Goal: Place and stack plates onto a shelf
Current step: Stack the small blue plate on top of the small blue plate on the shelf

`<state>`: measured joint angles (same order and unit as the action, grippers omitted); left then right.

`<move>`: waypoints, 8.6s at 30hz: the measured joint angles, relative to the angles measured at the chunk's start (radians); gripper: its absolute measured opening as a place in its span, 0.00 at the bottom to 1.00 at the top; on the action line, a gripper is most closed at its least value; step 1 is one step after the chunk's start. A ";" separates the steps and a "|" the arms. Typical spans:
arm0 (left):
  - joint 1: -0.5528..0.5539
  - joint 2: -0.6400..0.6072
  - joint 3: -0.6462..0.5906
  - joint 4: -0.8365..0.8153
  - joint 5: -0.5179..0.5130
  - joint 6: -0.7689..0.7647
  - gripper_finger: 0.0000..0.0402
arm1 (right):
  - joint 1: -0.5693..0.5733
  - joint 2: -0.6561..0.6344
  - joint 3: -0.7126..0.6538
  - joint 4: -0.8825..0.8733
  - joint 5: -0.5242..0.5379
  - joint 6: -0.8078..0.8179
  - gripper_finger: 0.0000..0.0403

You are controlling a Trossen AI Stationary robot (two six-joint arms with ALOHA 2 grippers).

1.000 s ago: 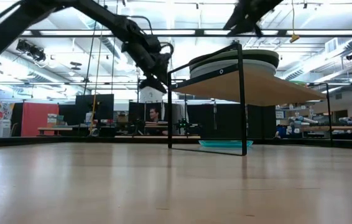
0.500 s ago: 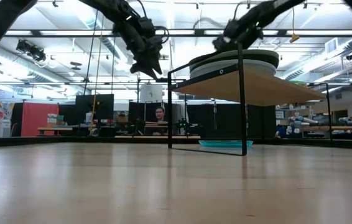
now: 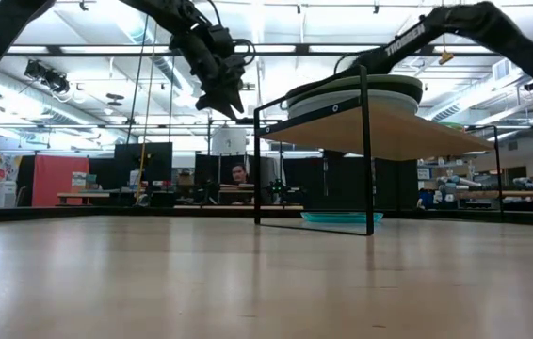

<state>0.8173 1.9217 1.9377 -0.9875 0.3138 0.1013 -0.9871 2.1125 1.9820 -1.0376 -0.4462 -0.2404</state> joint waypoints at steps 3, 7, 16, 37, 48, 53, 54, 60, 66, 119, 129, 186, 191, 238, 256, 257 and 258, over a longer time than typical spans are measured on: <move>0.000 0.000 0.000 -0.005 0.000 0.015 0.43 | 0.000 0.029 0.000 -0.001 0.004 -0.007 0.35; 0.000 0.000 0.000 -0.023 0.000 0.041 0.43 | -0.001 0.047 0.000 -0.018 0.003 -0.068 0.35; 0.000 0.000 0.000 -0.043 0.000 0.043 0.43 | 0.006 0.046 -0.023 -0.043 0.004 -0.141 0.35; 0.000 0.000 0.000 -0.042 -0.008 0.089 0.43 | 0.034 0.045 -0.203 0.017 -0.027 -0.233 0.35; 0.000 0.000 0.000 -0.042 -0.008 0.094 0.43 | 0.065 0.045 -0.264 0.042 -0.023 -0.240 0.35; 0.000 0.000 0.000 -0.042 -0.008 0.094 0.43 | 0.080 0.045 -0.264 0.040 -0.024 -0.238 0.35; 0.000 0.000 0.000 -0.042 -0.008 0.094 0.43 | 0.083 0.045 -0.264 0.039 -0.024 -0.238 0.35; 0.000 0.000 0.000 -0.043 -0.008 0.094 0.43 | 0.109 0.045 -0.264 0.033 -0.005 -0.239 0.35; 0.000 0.001 0.000 -0.043 -0.008 0.094 0.43 | 0.114 0.045 -0.264 0.035 0.045 -0.242 0.35; 0.000 0.001 0.000 -0.043 -0.008 0.095 0.43 | 0.129 0.045 -0.341 0.174 0.081 -0.302 0.35; 0.000 0.001 0.000 -0.043 -0.008 0.095 0.43 | 0.127 0.045 -0.293 0.223 0.086 -0.302 0.35; 0.004 0.000 0.000 -0.067 -0.008 0.093 0.43 | 0.126 0.046 -0.415 0.333 0.159 -0.336 0.02; 0.016 -0.027 0.000 -0.095 -0.021 0.094 0.43 | 0.127 0.050 -0.349 0.289 0.163 -0.305 0.01; -0.010 -1.100 -1.495 1.062 0.182 -0.043 0.43 | 0.098 0.041 0.376 0.064 0.165 -0.053 0.01; -0.179 -1.098 -1.818 1.616 0.018 -0.191 0.43 | 0.073 -0.175 0.358 -0.286 0.165 -0.046 0.01; -0.185 -1.098 -1.818 1.616 0.011 -0.190 0.43 | 0.073 -0.190 0.358 -0.303 0.164 -0.046 0.01; -0.192 -1.098 -1.818 1.620 0.005 -0.189 0.43 | 0.073 -0.205 0.358 -0.320 0.163 -0.046 0.01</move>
<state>0.6256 0.8238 0.1199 0.6322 0.3186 -0.0876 -0.9140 1.9072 2.3402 -1.3572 -0.2833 -0.2869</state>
